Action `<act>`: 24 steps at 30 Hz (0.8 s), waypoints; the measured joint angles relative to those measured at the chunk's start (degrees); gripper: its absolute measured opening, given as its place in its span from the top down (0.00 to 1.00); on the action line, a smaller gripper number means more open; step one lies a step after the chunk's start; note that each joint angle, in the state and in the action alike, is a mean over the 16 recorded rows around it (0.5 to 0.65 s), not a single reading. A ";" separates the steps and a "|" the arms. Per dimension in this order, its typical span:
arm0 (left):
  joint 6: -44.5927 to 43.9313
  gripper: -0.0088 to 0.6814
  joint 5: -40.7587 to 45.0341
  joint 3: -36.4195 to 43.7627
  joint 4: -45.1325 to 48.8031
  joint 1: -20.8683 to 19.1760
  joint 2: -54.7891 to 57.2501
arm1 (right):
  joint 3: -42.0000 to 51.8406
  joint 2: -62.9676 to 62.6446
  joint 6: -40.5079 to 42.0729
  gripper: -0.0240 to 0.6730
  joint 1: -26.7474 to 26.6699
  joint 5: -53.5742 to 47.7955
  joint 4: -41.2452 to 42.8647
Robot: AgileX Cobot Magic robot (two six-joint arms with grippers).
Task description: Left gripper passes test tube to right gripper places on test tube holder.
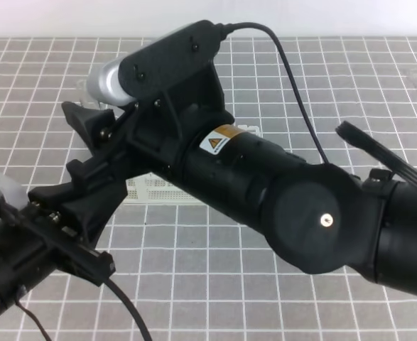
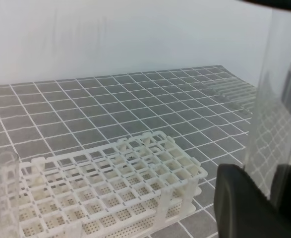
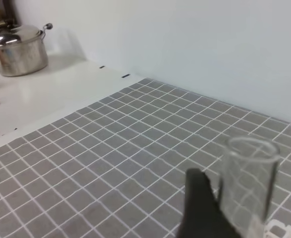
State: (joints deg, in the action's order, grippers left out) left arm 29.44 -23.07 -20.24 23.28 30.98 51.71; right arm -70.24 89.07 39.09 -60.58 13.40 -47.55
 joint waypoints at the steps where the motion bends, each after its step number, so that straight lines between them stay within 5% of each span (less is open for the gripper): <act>1: 0.09 0.86 0.00 0.00 0.00 0.00 -0.01 | 0.00 0.07 -0.13 0.41 -0.01 0.15 0.00; 24: 0.35 0.87 -0.11 0.01 0.10 0.00 0.01 | -2.03 1.35 -1.62 0.58 -0.08 -0.77 0.32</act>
State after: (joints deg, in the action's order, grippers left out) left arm 29.79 -23.17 -20.24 23.38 30.98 51.72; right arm -72.27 90.43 37.48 -60.66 12.63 -47.23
